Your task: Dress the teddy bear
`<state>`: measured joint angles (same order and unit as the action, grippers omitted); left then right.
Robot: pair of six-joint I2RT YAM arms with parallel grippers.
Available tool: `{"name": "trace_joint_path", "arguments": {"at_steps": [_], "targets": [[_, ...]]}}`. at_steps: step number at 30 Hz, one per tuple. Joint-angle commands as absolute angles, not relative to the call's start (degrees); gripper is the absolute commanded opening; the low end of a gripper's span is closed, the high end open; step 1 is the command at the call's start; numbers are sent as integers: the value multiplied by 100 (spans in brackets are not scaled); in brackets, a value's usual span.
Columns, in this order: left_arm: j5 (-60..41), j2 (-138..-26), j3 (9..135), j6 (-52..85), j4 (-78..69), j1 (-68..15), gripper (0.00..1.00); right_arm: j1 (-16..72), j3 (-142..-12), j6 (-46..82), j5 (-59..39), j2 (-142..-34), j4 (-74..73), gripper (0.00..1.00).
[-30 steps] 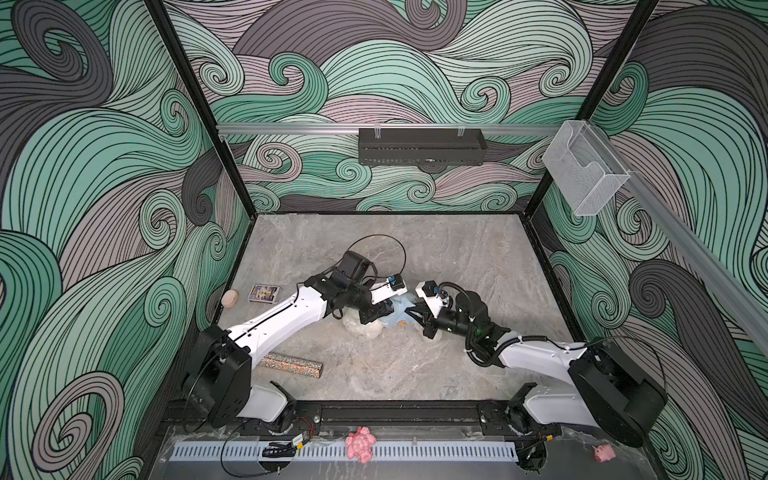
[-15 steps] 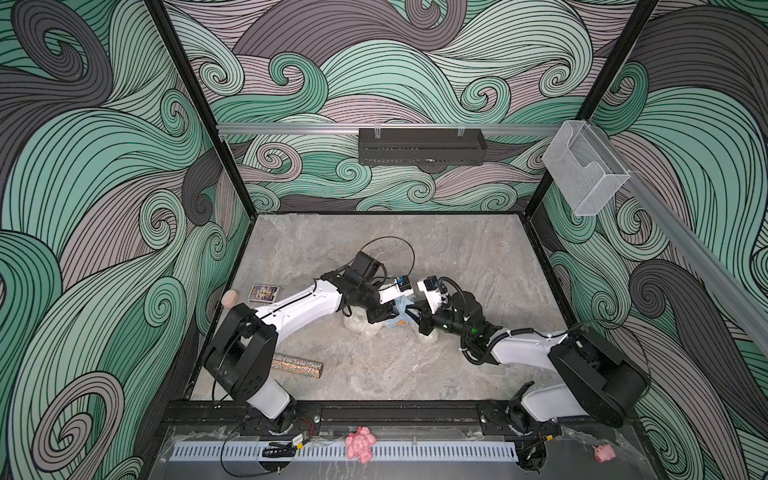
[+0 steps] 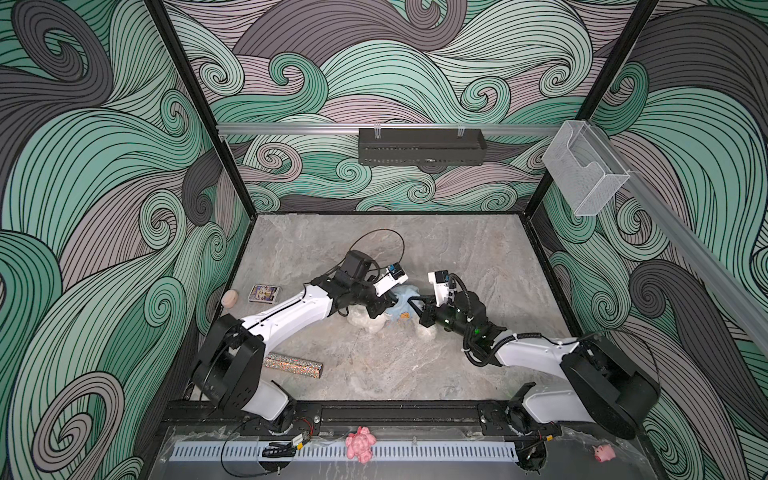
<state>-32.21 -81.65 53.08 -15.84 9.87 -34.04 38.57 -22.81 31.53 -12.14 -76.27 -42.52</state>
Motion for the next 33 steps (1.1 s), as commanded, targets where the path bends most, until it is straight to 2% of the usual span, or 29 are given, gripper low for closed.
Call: {"name": "trace_joint_path", "arguments": {"at_steps": [1, 6, 12, 15, 17, 19, 22, 25, 28, 33], "targets": [[-3776, -7631, 5048, -768, 124, -3170, 0, 3648, -2200, 3475, -452, -7285, -3707, 0], [-4165, -7426, 4780, 141, -759, -2771, 0, 3647, -2089, 3274, -514, -7165, -3508, 0], [-4177, -7365, 4461, 1217, -1812, -2585, 0, 3660, -1824, 2637, -929, -7383, -4181, 0], [-4151, -7367, 4401, 1287, -1755, -2584, 0, 3657, -1849, 2276, -1264, -7583, -4460, 0], [-4290, -7453, 4577, 371, -927, -2695, 0, 3657, -1947, 2022, -1535, -7644, -4480, 0], [-3702, -7533, 4942, -760, 533, -2994, 0, 3664, -2100, 1710, -1681, -7614, -4286, 0], [-3395, -7679, 5148, -1710, 1461, -3212, 1, 3658, -2193, 1248, -1777, -7520, -4069, 0], [-3255, -7743, 5276, -2043, 1825, -3301, 12, 3661, -2197, 996, -1971, -7474, -4044, 0], [-3162, -7744, 5393, -2241, 1915, -3379, 18, 3665, -2197, 910, -2066, -7445, -4035, 0], [-3116, -7780, 5567, -2460, 1953, -3435, 19, 3700, -2180, 871, -2055, -7401, -4022, 0]]}}
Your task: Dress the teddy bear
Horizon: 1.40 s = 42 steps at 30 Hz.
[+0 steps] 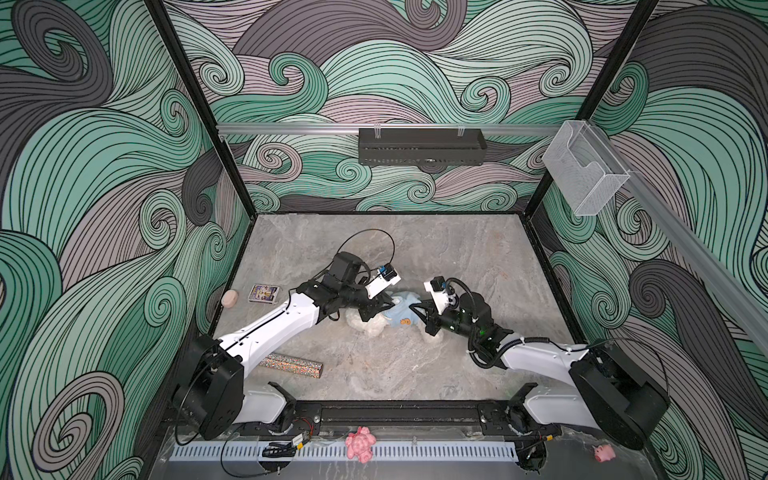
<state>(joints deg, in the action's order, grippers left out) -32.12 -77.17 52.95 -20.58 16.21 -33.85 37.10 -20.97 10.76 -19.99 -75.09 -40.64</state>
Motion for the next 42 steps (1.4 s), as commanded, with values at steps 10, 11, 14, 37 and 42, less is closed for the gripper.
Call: {"name": "trace_joint_path", "arguments": {"at_steps": [10, 11, 14, 37, 42], "targets": [[-2920, -8104, 5995, -2742, 2161, -3586, 20, 3753, -2206, 870, -2055, -7444, -4034, 0], [-2894, -8301, 6040, -2775, 2197, -3601, 20, 3761, -2215, 879, -2057, -7451, -4042, 0], [-2818, -8443, 6171, -2873, 2289, -3653, 25, 3775, -2215, 879, -2057, -7455, -4041, 0], [-2928, -9143, 6547, -2002, 2151, -3881, 0, 3824, -2189, 2109, -1694, -7754, -5464, 0], [-3783, -7771, 5245, 792, -1222, -3162, 0, 3775, -1771, 2175, -717, -7495, -4629, 0]]}}
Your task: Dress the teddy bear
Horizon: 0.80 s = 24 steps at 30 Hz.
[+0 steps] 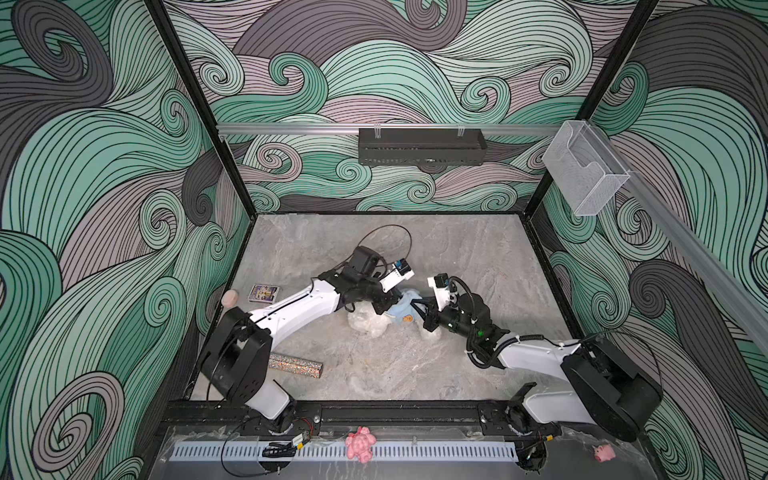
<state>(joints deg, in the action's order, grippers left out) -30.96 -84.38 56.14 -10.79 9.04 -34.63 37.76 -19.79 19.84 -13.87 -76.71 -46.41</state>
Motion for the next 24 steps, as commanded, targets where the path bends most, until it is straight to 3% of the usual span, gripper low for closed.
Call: {"name": "trace_joint_path", "arguments": {"at_steps": [1, 8, 11, 16, 20, 24], "targets": [[-3805, -7639, 5138, 1086, -1527, -3084, 0, 3771, -1695, 2217, -585, -7469, -4536, 0], [-3809, -7153, 4295, 3014, -3300, -2611, 0, 3776, -1489, 2316, -322, -7502, -4416, 0], [-3701, -7011, 4332, 2403, -2377, -2641, 0, 3776, -1575, 2213, -470, -7541, -4504, 0], [-3215, -7127, 4902, -331, 715, -2817, 0, 3775, -1793, 1444, -953, -7398, -4318, 0], [-2722, -7290, 5167, -1594, 2047, -3035, 21, 3773, -1920, 757, -1563, -7278, -4160, 0], [-2657, -7227, 5321, -1931, 2147, -3123, 33, 3771, -2068, 473, -1938, -7277, -3971, 0]]}}
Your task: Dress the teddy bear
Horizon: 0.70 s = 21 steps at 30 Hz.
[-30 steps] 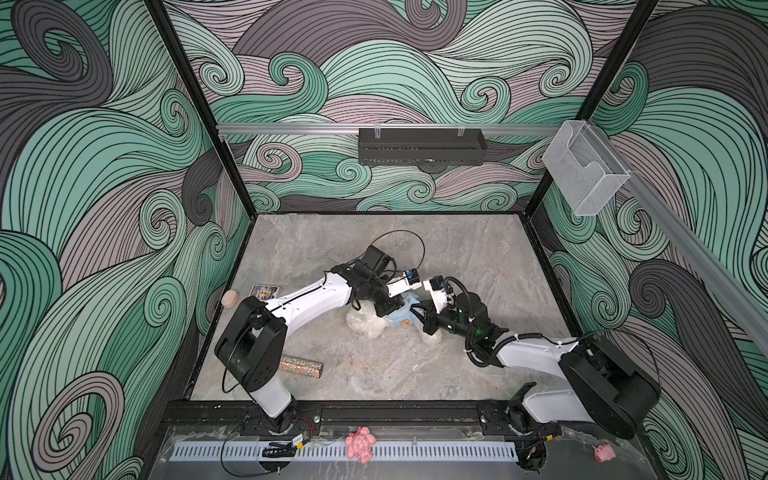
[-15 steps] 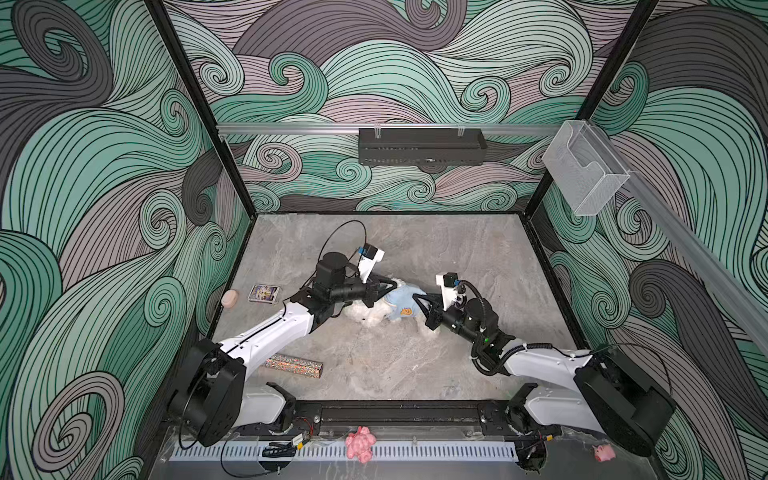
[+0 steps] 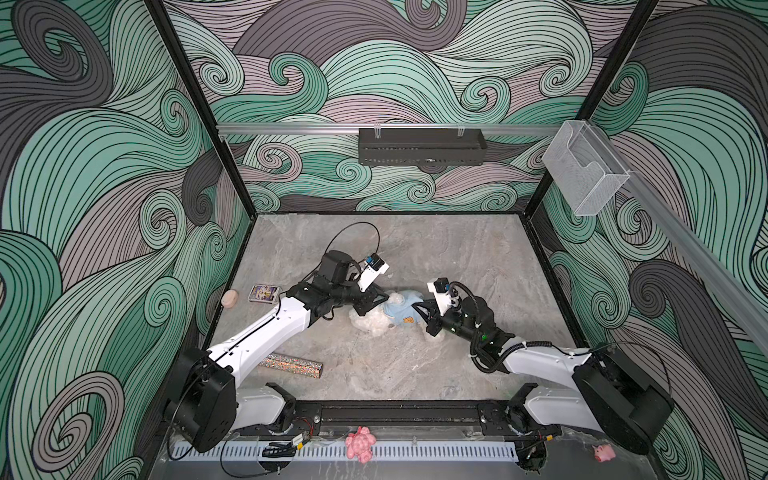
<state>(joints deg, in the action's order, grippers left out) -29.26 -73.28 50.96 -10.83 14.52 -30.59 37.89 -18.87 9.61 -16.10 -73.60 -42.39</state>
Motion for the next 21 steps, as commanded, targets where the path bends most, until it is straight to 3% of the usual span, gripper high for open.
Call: {"name": "trace_joint_path", "arguments": {"at_steps": [1, 21], "targets": [[-2700, -7195, 5333, -1969, 2047, -3130, 34, 3776, -2081, 460, -1968, -7278, -3972, 0], [-2933, -8497, 6507, -3098, 2584, -3735, 38, 3795, -1965, 554, -1978, -7293, -4084, 0]]}}
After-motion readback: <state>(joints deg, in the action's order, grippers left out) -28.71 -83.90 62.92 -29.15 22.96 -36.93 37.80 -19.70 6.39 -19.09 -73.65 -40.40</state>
